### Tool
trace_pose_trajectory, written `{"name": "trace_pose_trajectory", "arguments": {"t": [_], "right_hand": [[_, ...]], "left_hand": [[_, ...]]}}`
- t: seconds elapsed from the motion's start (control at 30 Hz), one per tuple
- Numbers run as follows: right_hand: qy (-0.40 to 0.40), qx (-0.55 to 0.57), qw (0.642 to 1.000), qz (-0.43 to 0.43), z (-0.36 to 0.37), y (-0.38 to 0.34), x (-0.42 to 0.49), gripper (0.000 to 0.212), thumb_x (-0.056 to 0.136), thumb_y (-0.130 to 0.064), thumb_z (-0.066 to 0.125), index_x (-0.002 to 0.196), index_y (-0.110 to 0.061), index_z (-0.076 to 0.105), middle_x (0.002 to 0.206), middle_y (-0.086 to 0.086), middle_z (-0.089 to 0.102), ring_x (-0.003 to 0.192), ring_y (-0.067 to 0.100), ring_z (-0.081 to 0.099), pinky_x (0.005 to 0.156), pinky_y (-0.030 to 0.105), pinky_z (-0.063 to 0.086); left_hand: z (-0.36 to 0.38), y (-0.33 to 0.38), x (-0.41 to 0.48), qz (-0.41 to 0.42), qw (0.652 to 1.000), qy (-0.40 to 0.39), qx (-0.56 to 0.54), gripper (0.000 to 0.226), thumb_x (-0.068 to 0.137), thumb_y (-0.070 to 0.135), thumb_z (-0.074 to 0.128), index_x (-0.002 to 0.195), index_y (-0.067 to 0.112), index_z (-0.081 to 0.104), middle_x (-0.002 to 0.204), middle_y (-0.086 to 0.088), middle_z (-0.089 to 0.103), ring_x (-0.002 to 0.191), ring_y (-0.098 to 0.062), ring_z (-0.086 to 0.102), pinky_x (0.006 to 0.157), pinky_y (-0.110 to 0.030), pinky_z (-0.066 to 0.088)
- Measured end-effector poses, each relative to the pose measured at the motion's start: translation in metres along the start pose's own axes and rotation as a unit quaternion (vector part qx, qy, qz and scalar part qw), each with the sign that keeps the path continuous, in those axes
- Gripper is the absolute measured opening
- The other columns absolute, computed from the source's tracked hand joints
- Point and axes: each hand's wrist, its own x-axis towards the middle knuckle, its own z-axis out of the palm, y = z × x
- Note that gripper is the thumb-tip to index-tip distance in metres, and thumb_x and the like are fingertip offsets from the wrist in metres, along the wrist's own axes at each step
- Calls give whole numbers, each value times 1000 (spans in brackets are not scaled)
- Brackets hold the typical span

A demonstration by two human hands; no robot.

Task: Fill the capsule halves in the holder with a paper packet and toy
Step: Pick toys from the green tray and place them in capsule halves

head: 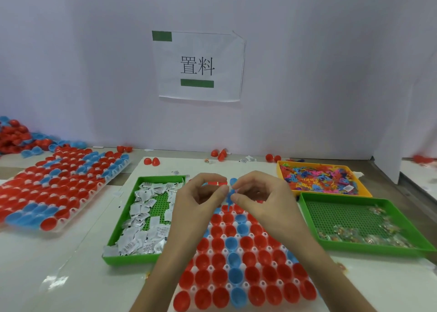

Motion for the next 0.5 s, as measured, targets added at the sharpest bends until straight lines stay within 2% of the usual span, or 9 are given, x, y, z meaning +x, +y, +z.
{"name": "trace_pose_trajectory", "arguments": {"t": [0.13, 0.23, 0.3, 0.37, 0.4, 0.47, 0.5], "right_hand": [[18, 27, 999, -2, -2, 8, -5, 17, 82, -15, 81, 88, -29, 73, 80, -8, 71, 79, 11, 69, 73, 23, 57], [-5, 36, 999, 6, -7, 27, -21, 17, 90, -17, 73, 96, -32, 71, 84, -8, 70, 81, 12, 68, 73, 21, 55], [10, 9, 999, 31, -26, 46, -27, 19, 94, -18, 67, 97, -37, 70, 87, -9, 71, 82, 11, 68, 74, 20, 55], [40, -117, 990, 74, -61, 71, -21, 23, 94, -18, 66, 89, -40, 68, 85, -13, 71, 79, 4, 65, 68, 15, 53], [38, -202, 973, 106, -82, 86, -16, 22, 93, -18, 67, 87, -39, 65, 88, -15, 70, 77, 1, 63, 63, 12, 49], [10, -339, 921, 192, -124, 113, -9, 10, 93, -24, 69, 94, -34, 64, 101, -11, 69, 76, -2, 59, 64, 14, 44], [-17, -386, 892, 235, -140, 125, -7, 9, 92, -30, 69, 100, -31, 64, 104, -9, 67, 76, -1, 59, 68, 21, 48]], "left_hand": [[2, -3, -5, -8, 999, -46, -4, 22, 80, 13, 81, 99, 21, 73, 88, 1, 78, 84, -13, 75, 74, -19, 57], [5, -13, -15, -35, 998, -56, -9, 23, 80, 7, 79, 96, 23, 73, 85, -2, 78, 83, -16, 75, 71, -17, 56], [9, -18, -22, -54, 997, -47, -13, 27, 81, 5, 78, 91, 30, 73, 84, -2, 77, 83, -14, 74, 71, -15, 55], [13, -24, -26, -65, 997, -31, -31, 30, 82, 4, 77, 88, 33, 73, 84, -2, 77, 83, -13, 74, 71, -15, 54], [13, -26, -28, -69, 997, -18, -41, 30, 81, 4, 78, 87, 33, 74, 85, -2, 77, 83, -13, 74, 71, -15, 55], [15, -31, -34, -76, 995, 9, -62, 27, 78, 9, 79, 88, 33, 74, 86, -2, 77, 84, -14, 74, 70, -18, 56], [16, -33, -36, -81, 993, 20, -78, 25, 75, 14, 80, 90, 34, 74, 88, -3, 77, 85, -16, 74, 71, -22, 57]]}}
